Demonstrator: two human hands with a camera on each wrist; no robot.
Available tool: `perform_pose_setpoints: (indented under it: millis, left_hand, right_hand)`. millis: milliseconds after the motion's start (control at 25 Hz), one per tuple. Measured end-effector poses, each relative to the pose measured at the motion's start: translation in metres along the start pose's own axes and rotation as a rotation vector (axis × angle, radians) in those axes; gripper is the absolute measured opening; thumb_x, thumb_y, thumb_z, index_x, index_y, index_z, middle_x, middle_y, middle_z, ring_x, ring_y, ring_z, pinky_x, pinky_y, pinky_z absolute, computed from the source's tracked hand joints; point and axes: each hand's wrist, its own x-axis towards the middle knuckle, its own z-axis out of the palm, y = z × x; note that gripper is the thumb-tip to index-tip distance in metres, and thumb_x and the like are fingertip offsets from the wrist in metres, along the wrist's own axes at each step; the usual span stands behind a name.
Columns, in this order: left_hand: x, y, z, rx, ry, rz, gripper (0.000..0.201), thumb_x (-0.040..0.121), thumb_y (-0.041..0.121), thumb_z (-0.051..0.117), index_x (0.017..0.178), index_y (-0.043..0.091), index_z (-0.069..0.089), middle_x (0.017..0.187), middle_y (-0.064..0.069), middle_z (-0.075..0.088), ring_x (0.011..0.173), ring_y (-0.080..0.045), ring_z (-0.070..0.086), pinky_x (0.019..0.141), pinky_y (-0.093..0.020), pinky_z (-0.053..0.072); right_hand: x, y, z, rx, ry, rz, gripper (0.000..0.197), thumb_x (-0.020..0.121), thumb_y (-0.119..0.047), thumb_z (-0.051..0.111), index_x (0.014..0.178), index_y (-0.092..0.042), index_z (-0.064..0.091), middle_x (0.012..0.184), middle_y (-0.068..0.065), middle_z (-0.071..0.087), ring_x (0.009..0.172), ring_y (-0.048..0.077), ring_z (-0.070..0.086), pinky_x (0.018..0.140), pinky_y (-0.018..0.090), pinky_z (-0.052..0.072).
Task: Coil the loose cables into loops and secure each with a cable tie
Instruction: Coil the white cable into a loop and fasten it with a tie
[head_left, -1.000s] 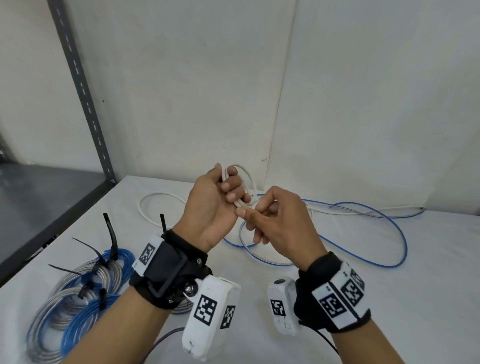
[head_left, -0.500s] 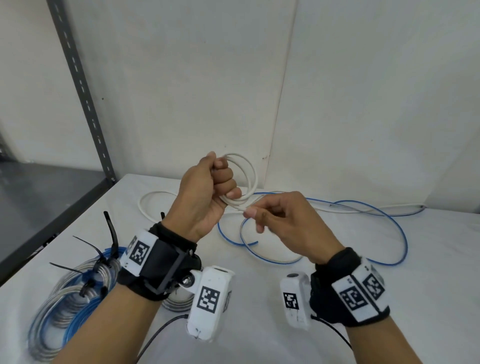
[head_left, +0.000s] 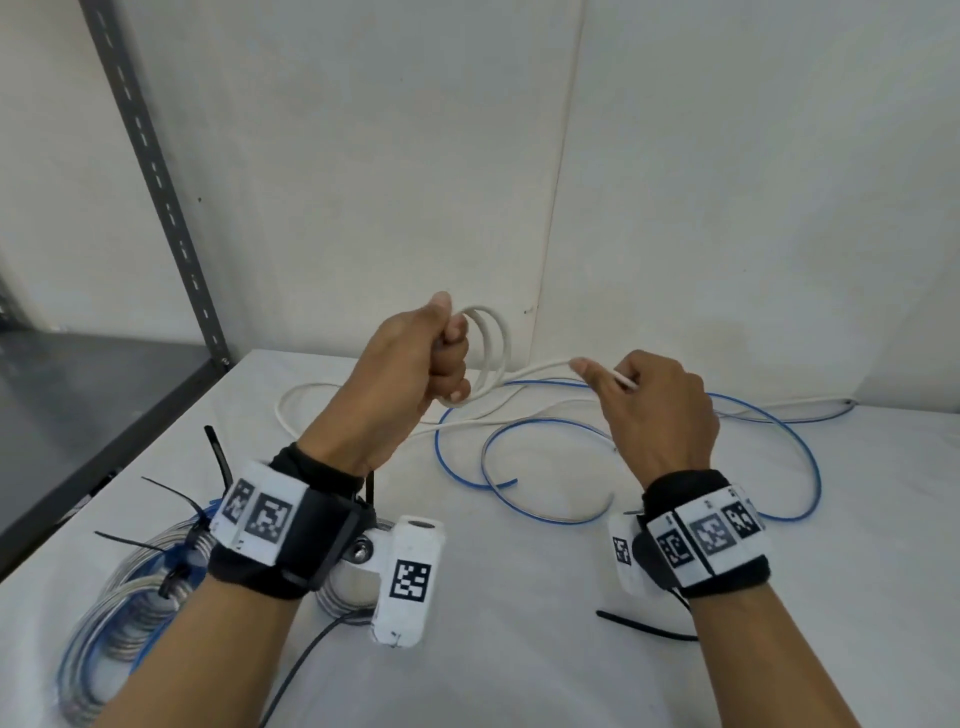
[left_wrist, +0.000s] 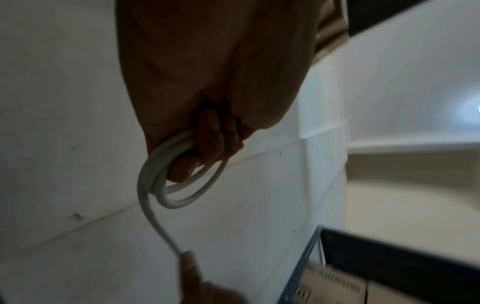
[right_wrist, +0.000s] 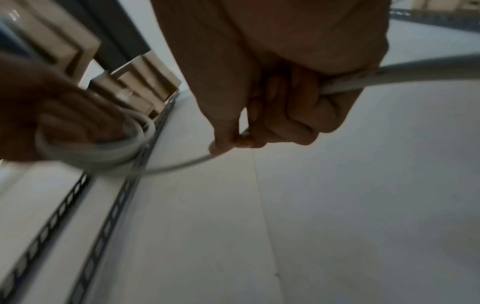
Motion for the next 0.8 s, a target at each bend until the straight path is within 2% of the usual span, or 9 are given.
perform_pose_setpoints:
  millis: [120, 240, 360, 480, 520, 560, 640, 680, 800]
  left_hand:
    - [-0.003, -0.017, 0.015, 0.259, -0.016, 0.063, 0.039, 0.112, 0.03, 0.031, 0.078, 0.016, 0.042, 0.061, 0.011, 0.029, 0.054, -0.01, 0.025, 0.06, -0.029, 0.028]
    - [-0.007, -0.026, 0.022, 0.403, 0.036, 0.131, 0.038, 0.112, 0.035, 0.032, 0.082, 0.015, 0.045, 0.066, 0.009, 0.036, 0.062, -0.012, 0.032, 0.063, -0.031, 0.032]
    - [-0.006, -0.027, 0.021, 0.367, 0.063, 0.156, 0.041, 0.111, 0.04, 0.032, 0.082, 0.016, 0.05, 0.068, 0.007, 0.046, 0.069, -0.015, 0.042, 0.071, -0.042, 0.04]
    - [-0.007, -0.028, 0.019, 0.352, 0.049, 0.133, 0.049, 0.107, 0.045, 0.033, 0.095, 0.003, 0.054, 0.084, -0.018, 0.06, 0.084, -0.03, 0.059, 0.095, -0.057, 0.052]
    - [-0.008, -0.028, 0.019, 0.328, 0.057, 0.117, 0.051, 0.108, 0.044, 0.032, 0.102, -0.002, 0.054, 0.093, -0.026, 0.063, 0.09, -0.033, 0.064, 0.098, -0.056, 0.052]
    - [-0.008, -0.027, 0.02, 0.288, 0.069, 0.106, 0.051, 0.11, 0.041, 0.031, 0.106, -0.003, 0.057, 0.099, -0.027, 0.066, 0.094, -0.03, 0.069, 0.095, -0.047, 0.055]
    - [-0.009, -0.024, 0.023, 0.141, 0.076, 0.044, 0.051, 0.111, 0.041, 0.029, 0.101, 0.007, 0.066, 0.088, -0.009, 0.074, 0.085, -0.012, 0.072, 0.077, -0.023, 0.057]
    - [-0.009, -0.022, 0.025, 0.062, 0.076, 0.016, 0.05, 0.11, 0.043, 0.029, 0.095, 0.013, 0.066, 0.081, 0.0, 0.072, 0.075, -0.007, 0.069, 0.071, -0.018, 0.052]
    - [-0.006, -0.019, 0.029, -0.123, 0.125, -0.01, 0.031, 0.109, 0.032, 0.041, 0.085, 0.016, 0.052, 0.079, 0.006, 0.052, 0.068, -0.005, 0.051, 0.068, -0.018, 0.047]
  right_hand:
    - [0.004, -0.004, -0.007, 0.452, -0.006, -0.027, 0.043, 0.099, -0.042, 0.06, 0.074, -0.008, 0.065, 0.068, 0.006, 0.064, 0.066, 0.02, 0.052, 0.063, 0.034, 0.04]
    - [-0.011, -0.028, -0.016, 0.785, -0.185, -0.105, 0.026, 0.103, -0.013, 0.048, 0.094, -0.004, 0.071, 0.062, -0.007, 0.055, 0.055, 0.012, 0.04, 0.052, 0.024, 0.035]
    - [-0.033, -0.048, -0.015, 0.81, -0.381, -0.31, 0.025, 0.106, -0.009, 0.045, 0.12, -0.004, 0.065, 0.074, -0.005, 0.056, 0.054, 0.013, 0.04, 0.05, 0.02, 0.036]
    - [-0.046, -0.054, -0.004, 0.702, -0.394, -0.442, 0.034, 0.107, -0.014, 0.047, 0.139, -0.011, 0.058, 0.078, -0.003, 0.058, 0.057, 0.005, 0.044, 0.06, 0.02, 0.04]
    - [-0.05, -0.056, -0.001, 0.651, -0.326, -0.484, 0.033, 0.107, -0.014, 0.049, 0.138, -0.012, 0.06, 0.08, -0.007, 0.059, 0.06, 0.003, 0.051, 0.065, 0.016, 0.04]
    - [-0.054, -0.058, 0.003, 0.622, -0.247, -0.516, 0.031, 0.106, -0.014, 0.051, 0.134, -0.012, 0.063, 0.084, -0.01, 0.063, 0.067, 0.001, 0.057, 0.068, 0.013, 0.041]
    - [-0.059, -0.062, 0.006, 0.619, -0.128, -0.544, 0.025, 0.103, -0.012, 0.057, 0.126, -0.011, 0.068, 0.095, -0.009, 0.069, 0.081, 0.001, 0.064, 0.072, 0.011, 0.044]
    - [-0.06, -0.062, 0.008, 0.602, -0.093, -0.559, 0.024, 0.102, -0.012, 0.058, 0.123, -0.011, 0.07, 0.097, -0.006, 0.07, 0.084, 0.002, 0.064, 0.072, 0.012, 0.045]
    - [-0.06, -0.059, 0.014, 0.49, -0.049, -0.643, 0.025, 0.101, -0.015, 0.06, 0.124, -0.012, 0.07, 0.085, -0.001, 0.063, 0.072, 0.009, 0.055, 0.066, 0.019, 0.043]
